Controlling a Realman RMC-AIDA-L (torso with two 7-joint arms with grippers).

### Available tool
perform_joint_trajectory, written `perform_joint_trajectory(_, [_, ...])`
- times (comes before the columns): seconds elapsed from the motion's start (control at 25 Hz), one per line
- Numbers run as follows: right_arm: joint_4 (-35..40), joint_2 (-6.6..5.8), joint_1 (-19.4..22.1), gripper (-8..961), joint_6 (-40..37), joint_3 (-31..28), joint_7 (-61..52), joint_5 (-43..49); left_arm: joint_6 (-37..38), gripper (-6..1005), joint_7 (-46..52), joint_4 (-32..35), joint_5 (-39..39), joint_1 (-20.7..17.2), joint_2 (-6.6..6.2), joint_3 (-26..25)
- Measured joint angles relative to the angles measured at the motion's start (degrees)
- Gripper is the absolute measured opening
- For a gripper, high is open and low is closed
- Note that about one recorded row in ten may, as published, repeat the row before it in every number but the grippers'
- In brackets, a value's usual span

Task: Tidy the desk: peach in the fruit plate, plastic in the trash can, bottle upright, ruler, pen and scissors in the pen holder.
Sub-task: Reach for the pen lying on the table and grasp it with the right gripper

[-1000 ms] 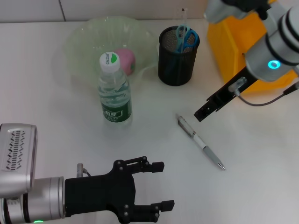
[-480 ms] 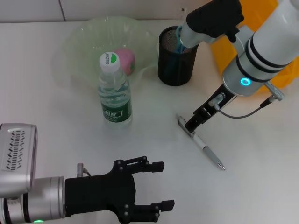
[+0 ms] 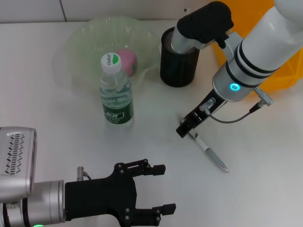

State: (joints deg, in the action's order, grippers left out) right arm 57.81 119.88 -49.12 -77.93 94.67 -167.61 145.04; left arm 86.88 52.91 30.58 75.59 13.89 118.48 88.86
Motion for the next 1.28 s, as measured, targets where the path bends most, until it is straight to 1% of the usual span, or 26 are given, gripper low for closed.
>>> perform_joint_trajectory(0.12, [-0.92, 0.00, -0.18, 794, 1.11, 0.47, -0.02, -0.56, 0.02, 800, 0.00, 0.00, 0.00, 0.00, 0.00, 0.00])
perform_joint_trajectory(0.4, [-2.12, 0.01, -0.37, 602, 2.08, 0.42, -0.09, -0.60, 0.03, 800, 0.00, 0.00, 0.00, 0.00, 0.00, 0.02])
perform_joint_trajectory(0.84, [-4.51, 0.01, -0.75, 486, 3.51, -0.03, -0.09, -2.35, 0.05, 800, 0.00, 0.00, 0.00, 0.00, 0.00, 0.00])
perform_joint_trajectory(1.28, [-5.42, 0.01, -0.83, 478, 4.33, 0.34, -0.76, -2.55, 0.04, 800, 0.00, 0.00, 0.00, 0.00, 0.00, 0.08])
